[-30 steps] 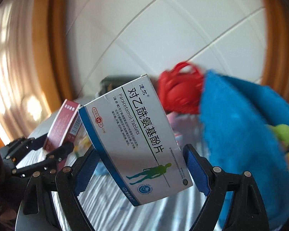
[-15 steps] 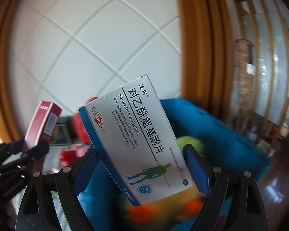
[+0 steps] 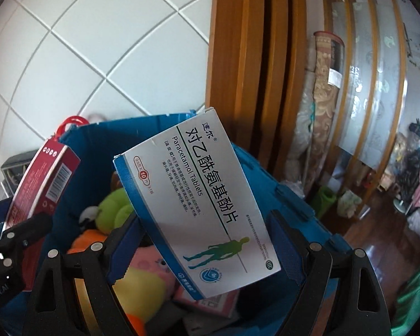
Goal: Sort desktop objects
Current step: 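Open both tools to drop the boxes into the blue bin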
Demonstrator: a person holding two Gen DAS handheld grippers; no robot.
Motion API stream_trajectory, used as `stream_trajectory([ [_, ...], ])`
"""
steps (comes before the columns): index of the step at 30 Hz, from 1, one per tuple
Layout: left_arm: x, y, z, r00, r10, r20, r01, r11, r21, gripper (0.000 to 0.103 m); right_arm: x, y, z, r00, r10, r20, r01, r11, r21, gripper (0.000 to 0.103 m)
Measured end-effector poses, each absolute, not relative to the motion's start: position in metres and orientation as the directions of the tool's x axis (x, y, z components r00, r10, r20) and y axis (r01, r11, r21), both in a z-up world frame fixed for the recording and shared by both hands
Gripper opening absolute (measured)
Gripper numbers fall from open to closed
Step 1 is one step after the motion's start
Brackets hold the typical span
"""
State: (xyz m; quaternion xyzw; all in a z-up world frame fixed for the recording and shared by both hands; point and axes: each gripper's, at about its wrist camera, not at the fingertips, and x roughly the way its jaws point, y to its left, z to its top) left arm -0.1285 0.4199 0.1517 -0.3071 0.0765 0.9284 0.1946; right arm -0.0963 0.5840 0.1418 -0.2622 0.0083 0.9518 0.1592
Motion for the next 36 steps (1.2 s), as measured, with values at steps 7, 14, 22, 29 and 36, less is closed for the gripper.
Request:
stream_trajectory([
  [7, -0.133, 0.423, 0.151, -0.735, 0.273, -0.621, -0.359, -0.933, 0.014, 0.049, -0.106, 0.601, 0.127, -0.795, 0.285, -0.536, -0.304, -0.951, -0.055, 0.087],
  [14, -0.127, 0.418, 0.155, -0.759, 0.261, -0.597, -0.327, -0.945, 0.002, 0.08, -0.106, 0.606, 0.124, -0.793, 0.263, -0.55, -0.293, -0.955, -0.033, 0.089],
  [22, -0.118, 0.41, 0.158, -0.777, 0.269, -0.57, -0.318, -0.948, -0.014, 0.081, -0.095, 0.604, 0.133, -0.813, 0.244, -0.528, -0.279, -0.96, -0.014, 0.103],
  [29, -0.106, 0.396, 0.159, -0.789, 0.253, -0.56, -0.298, -0.954, -0.011, 0.081, -0.084, 0.589, 0.142, -0.837, 0.231, -0.496, -0.258, -0.966, -0.014, 0.103],
  [36, -0.089, 0.374, 0.167, -0.808, 0.295, -0.51, -0.306, -0.95, -0.065, 0.081, -0.077, 0.572, 0.146, -0.85, 0.212, -0.482, -0.232, -0.973, -0.017, 0.103],
])
